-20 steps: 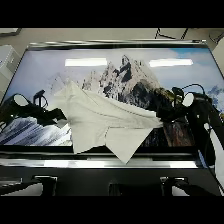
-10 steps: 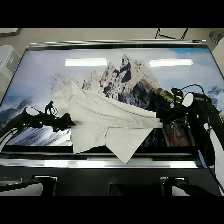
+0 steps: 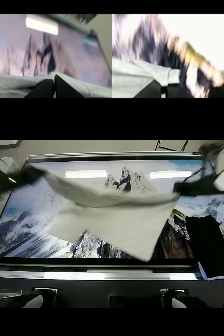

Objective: Fold the clothes and pants, and hang the long-sleeved shirts on hangers.

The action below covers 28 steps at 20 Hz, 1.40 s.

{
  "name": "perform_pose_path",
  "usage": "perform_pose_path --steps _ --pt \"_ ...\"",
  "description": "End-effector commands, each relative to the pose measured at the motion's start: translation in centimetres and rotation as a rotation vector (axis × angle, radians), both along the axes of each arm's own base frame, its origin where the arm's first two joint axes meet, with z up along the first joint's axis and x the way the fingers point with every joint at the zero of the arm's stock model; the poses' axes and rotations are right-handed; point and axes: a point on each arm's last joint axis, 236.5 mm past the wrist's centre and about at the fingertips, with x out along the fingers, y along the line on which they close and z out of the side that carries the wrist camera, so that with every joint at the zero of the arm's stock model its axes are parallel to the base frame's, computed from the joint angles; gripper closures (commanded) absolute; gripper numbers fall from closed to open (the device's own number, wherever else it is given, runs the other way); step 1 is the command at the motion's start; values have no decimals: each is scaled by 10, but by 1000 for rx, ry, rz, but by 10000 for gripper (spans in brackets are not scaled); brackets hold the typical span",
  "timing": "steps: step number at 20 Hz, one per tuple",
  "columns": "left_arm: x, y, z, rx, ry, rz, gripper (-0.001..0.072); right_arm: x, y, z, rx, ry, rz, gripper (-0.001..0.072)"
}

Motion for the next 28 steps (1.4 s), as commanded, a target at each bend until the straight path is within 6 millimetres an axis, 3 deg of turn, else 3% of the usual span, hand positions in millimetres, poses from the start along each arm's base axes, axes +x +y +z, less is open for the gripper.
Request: perform_pose_path --steps 1,3,5,8,11,13,15,16,19,22,24,25,28 --pt "-134 12 234 106 -595 112 687 -56 -11 212 -58 -514 -32 664" --pt "-202 7 281 150 -750 144 687 -107 -10 261 -43 -644 -40 664" --pt "-248 6 304 146 -848 173 687 -145 -9 283 -44 -711 -42 665" --pt "-287 16 333 81 -970 238 687 -177 -9 304 -43 -787 -43 665" --pt "-290 25 339 88 -1000 286 687 -183 -9 308 -42 -804 -42 665" --pt "-257 30 316 181 -898 305 687 -170 -9 296 -42 -753 -42 665" --pt "-197 42 263 240 -661 312 687 -136 -7 251 -35 -583 -32 664" --pt "-163 49 228 284 -535 308 687 -110 -6 212 -29 -453 -25 664" --pt "-56 66 91 324 -161 253 686 -26 7 66 23 -60 16 664" --pt "28 84 -73 297 172 228 686 47 32 -97 196 222 -8 664" --pt "57 90 -166 285 346 214 685 73 51 -180 369 369 -96 663" --pt "66 90 -201 273 419 199 685 79 65 -212 474 440 -143 663" --pt "68 66 -280 175 624 101 685 88 100 -263 685 557 -185 664"
